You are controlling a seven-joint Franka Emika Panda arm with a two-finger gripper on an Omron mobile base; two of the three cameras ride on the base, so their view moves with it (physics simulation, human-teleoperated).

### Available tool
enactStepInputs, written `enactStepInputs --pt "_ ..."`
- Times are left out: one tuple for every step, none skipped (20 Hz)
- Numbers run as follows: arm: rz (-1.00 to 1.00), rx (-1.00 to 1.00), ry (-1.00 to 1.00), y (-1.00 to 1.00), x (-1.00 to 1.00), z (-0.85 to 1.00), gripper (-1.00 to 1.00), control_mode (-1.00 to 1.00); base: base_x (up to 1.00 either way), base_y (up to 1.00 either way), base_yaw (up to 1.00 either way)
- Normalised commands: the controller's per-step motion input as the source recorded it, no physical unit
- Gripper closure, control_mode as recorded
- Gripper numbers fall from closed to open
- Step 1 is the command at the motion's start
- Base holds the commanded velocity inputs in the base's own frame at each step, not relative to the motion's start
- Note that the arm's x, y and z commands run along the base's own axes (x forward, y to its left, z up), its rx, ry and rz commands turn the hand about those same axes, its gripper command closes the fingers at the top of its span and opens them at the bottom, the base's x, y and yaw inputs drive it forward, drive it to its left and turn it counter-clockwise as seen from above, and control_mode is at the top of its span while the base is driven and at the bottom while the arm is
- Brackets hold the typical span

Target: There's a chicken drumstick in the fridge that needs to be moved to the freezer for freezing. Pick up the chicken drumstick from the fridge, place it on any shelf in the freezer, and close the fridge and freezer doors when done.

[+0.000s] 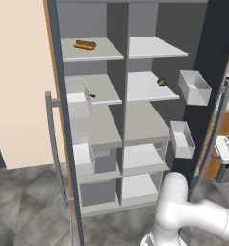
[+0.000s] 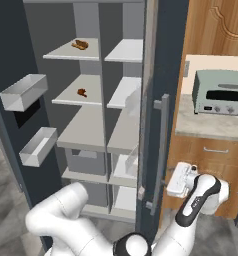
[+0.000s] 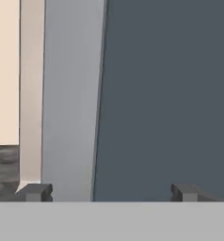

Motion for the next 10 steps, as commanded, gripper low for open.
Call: enactStepInputs --pt "-0.11 0.00 0.00 1.00 0.11 -0.06 -1.00 -1.00 0.00 0.00 0.00" --pt "-0.14 0.00 0.00 1.00 0.12 -0.04 -1.00 -1.00 0.00 0.00 0.00" --pt "-0.20 0.00 0.00 1.00 0.11 -0.02 -1.00 -1.00 0.00 0.00 0.00" --pt "-0.24 0.00 0.00 1.00 0.20 0.00 -1.00 -1.00 0.00 0.00 0.00" --pt "-0.28 0.00 0.00 1.00 0.24 0.00 -1.00 -1.00 0.00 0.00 0.00" --pt "-0.30 0.00 0.00 1.00 0.30 0.00 -1.00 -1.00 0.00 0.00 0.00" --pt "-0.32 0.00 0.00 1.00 0.31 0.00 -1.00 -1.00 0.00 0.00 0.00" --pt "-0.33 0.00 0.00 1.00 0.37 0.00 -1.00 -1.00 0.00 0.00 0.00" --pt "-0.33 0.00 0.00 1.00 0.39 0.00 -1.00 -1.00 0.00 0.00 0.00" --pt "-0.33 0.00 0.00 1.00 0.46 0.00 -1.00 -1.00 0.00 0.00 0.00"
